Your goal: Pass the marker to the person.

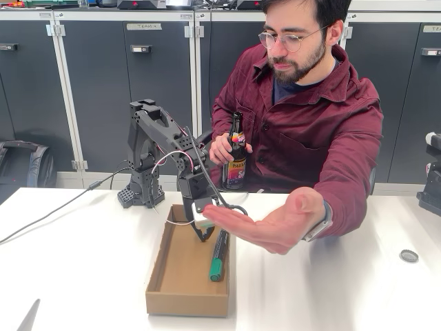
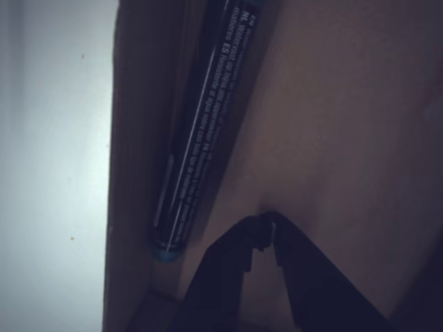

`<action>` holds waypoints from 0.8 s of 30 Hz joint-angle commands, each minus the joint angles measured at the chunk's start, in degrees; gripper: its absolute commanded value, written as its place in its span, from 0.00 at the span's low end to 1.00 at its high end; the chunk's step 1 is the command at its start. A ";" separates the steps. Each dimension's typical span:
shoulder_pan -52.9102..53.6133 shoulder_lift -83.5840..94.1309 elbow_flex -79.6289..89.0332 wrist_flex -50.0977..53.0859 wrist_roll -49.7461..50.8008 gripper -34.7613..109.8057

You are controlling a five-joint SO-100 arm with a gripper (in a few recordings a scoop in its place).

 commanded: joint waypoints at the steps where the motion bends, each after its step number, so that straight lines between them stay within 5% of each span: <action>1: -2.02 4.75 -3.69 0.09 0.70 0.21; 24: 3.34 -2.02 -9.05 -8.17 -1.32 0.21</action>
